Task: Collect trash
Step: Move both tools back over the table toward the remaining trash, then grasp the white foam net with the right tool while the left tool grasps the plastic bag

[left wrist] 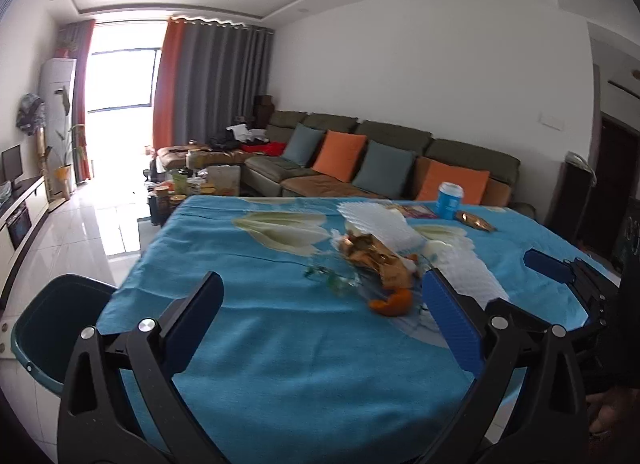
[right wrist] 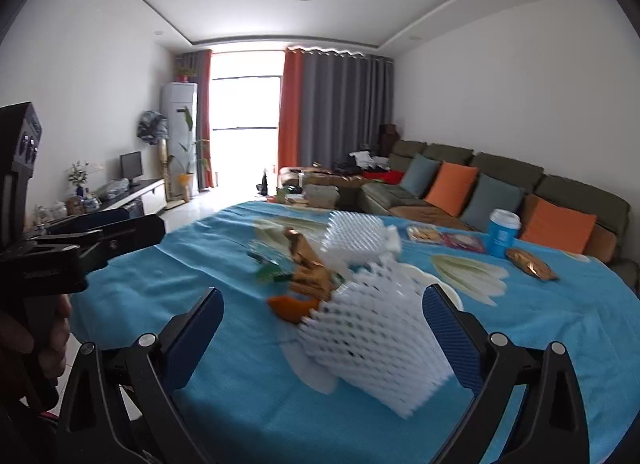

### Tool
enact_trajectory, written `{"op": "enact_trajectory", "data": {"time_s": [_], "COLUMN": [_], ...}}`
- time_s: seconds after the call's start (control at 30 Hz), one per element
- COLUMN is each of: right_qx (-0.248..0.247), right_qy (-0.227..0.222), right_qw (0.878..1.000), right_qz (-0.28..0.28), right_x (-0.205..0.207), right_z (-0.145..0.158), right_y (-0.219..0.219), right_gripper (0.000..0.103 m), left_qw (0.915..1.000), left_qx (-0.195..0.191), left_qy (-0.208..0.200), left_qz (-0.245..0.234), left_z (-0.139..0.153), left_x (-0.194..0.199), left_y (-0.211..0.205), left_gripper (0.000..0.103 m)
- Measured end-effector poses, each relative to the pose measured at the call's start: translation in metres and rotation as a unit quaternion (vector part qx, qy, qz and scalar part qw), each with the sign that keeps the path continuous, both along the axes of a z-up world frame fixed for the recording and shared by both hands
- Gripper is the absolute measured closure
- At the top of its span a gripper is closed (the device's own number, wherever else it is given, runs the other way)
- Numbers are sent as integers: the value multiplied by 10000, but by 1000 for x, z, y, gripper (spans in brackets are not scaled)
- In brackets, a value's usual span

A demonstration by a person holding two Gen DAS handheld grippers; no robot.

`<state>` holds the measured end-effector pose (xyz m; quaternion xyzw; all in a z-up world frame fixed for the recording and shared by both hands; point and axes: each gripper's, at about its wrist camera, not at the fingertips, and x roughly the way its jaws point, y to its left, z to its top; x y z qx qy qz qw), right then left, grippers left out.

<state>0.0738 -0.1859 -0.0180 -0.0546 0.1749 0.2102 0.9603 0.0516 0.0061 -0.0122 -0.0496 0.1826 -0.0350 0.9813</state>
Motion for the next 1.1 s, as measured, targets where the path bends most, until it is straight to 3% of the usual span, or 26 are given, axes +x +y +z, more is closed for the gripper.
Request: {"op": "enact_trajectory", "data": {"time_s": [0.27,0.57,0.77,1.1], "right_qx": [-263,-633,-763,-462], "right_qy": [303,652,967,1212], "right_qw": [9978,9952,9921,9915], "right_qz": [-534,-371,-229,137], "right_x": [11,37,49,45], "right_z": [-15,-29,-39,-41], "right_y": [-20,-15,-14,-19], "right_gripper": [7,7,32,73], "left_qw": [9989,9968,9959,9939], "left_qx": [90,96,101,69], "left_qy": [205,521,682,790], "left_qz": [-417,-594,-587,-769], "left_z": [-10,-24,-32,-37], "left_x": [11,36,50,69], "left_y": [-17,-26,-27,-37], "left_gripper": [5,5,5,5]}}
